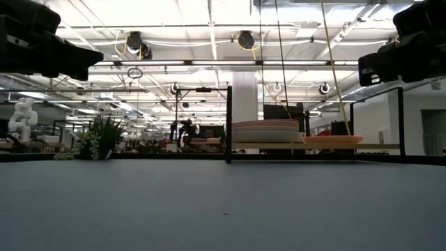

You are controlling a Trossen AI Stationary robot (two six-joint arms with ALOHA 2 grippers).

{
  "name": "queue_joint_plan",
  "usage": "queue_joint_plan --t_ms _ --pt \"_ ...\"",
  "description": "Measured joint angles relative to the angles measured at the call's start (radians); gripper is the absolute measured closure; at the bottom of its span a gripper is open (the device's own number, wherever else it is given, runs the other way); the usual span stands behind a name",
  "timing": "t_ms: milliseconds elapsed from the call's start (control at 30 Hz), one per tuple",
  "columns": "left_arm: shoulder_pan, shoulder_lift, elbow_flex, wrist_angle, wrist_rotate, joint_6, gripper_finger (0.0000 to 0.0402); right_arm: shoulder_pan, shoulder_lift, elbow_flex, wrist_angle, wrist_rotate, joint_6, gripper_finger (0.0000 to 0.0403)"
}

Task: Place and stack plates onto a shelf
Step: Return to Home Position

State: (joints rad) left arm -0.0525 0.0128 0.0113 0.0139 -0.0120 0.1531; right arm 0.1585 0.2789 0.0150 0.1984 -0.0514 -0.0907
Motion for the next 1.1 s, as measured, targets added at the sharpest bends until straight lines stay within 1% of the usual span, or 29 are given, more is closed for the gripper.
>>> queue_joint_plan --t_ms 200,367,533,733,1033,1100 --pt "0.0 0.0 0.0 0.003 -0.003 -0.001 0.0399 -0.017 -0.067 0.0 0.009 -0.002 0.004 0.0403" --pt "0.0 0.0 0.0 0.004 -0.003 0.0 0.0399 -0.063 -0.151 0.0 -0.082 -0.003 0.008 0.0403" --pt "0.0 0.0 0.0 0.005 -0.003 0.0 0.0399 -0.134 -0.22 0.0 -0.166 -0.001 0.055 0.0403" --pt "0.0 0.0 0.0 0.005 -0.003 0.0 0.0399 -0.197 -0.233 0.0 -0.167 -0.001 0.074 0.0403" --pt "0.0 0.0 0.0 0.005 -0.003 -0.001 0.0399 -0.198 -0.233 0.0 -0.171 -0.005 0.082 0.0403" --pt "0.0 0.0 0.0 0.005 -0.003 -0.001 0.0399 -0.199 -0.233 0.0 -0.17 -0.023 0.081 0.0403"
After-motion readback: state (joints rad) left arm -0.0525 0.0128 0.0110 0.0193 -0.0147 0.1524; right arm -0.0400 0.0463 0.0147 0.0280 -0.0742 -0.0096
